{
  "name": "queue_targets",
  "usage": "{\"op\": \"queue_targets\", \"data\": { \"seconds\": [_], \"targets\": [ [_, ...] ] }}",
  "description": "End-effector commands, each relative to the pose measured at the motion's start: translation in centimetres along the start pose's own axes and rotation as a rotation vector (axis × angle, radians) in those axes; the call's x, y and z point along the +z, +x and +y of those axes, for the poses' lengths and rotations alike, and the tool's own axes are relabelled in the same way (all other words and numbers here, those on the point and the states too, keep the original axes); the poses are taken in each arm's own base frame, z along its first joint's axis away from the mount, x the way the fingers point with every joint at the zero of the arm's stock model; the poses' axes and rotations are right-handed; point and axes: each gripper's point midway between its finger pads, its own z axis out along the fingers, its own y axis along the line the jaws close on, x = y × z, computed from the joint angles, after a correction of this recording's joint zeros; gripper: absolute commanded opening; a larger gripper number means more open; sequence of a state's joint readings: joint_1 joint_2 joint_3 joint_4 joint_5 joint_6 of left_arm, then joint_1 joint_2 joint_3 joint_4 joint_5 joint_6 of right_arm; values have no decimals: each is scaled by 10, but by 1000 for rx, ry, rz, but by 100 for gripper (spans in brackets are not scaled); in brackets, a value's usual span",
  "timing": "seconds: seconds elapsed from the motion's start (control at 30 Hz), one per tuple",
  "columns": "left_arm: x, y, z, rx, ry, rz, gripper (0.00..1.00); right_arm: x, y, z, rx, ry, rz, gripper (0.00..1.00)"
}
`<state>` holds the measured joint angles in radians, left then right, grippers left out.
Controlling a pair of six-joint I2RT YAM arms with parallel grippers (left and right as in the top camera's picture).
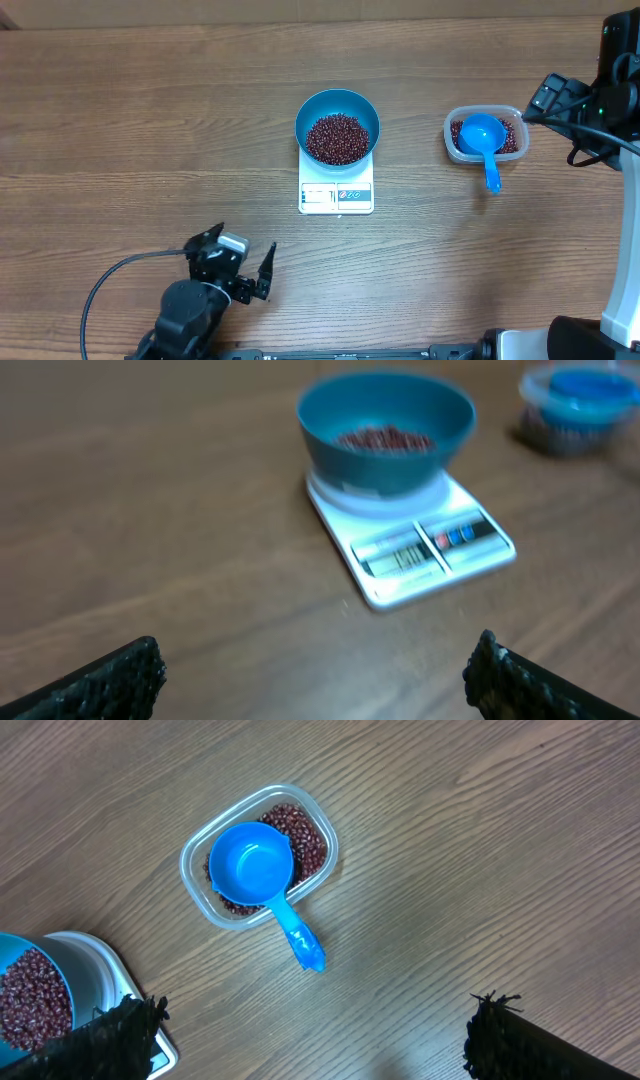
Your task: Scoop item into bowl and weigh 150g on scale
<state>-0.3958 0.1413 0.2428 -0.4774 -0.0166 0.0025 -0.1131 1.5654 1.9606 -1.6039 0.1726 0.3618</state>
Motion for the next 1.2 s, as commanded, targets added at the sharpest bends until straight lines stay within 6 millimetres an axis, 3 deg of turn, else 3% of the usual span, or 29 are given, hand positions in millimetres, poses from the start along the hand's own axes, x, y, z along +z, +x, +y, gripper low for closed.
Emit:
{"op": "queue_targets", "data": {
  "seconds": [0.0, 0.4, 0.7, 0.9, 1.07, 1.17],
  "targets": [
    [-3, -10, 11, -29, -40, -98, 100, -2, -2, 0, -4, 1, -12, 100],
    [0, -52, 32, -29, -121, -445, 100, -2, -2, 0, -4, 1, -12, 100],
    [-11, -69, 41, 19, -181, -530, 99, -2, -2, 0, -4, 2, -11, 100],
    [-5, -57, 48, 111, -228, -460, 100, -2, -2, 0, -4, 1, -12, 100],
    [11, -14, 51, 108, -228, -274, 99, -2, -2, 0, -4, 1, -12, 100],
    [11, -16, 52, 91, -226, -282, 100, -2, -2, 0, -4, 2, -12, 100]
  ]
}}
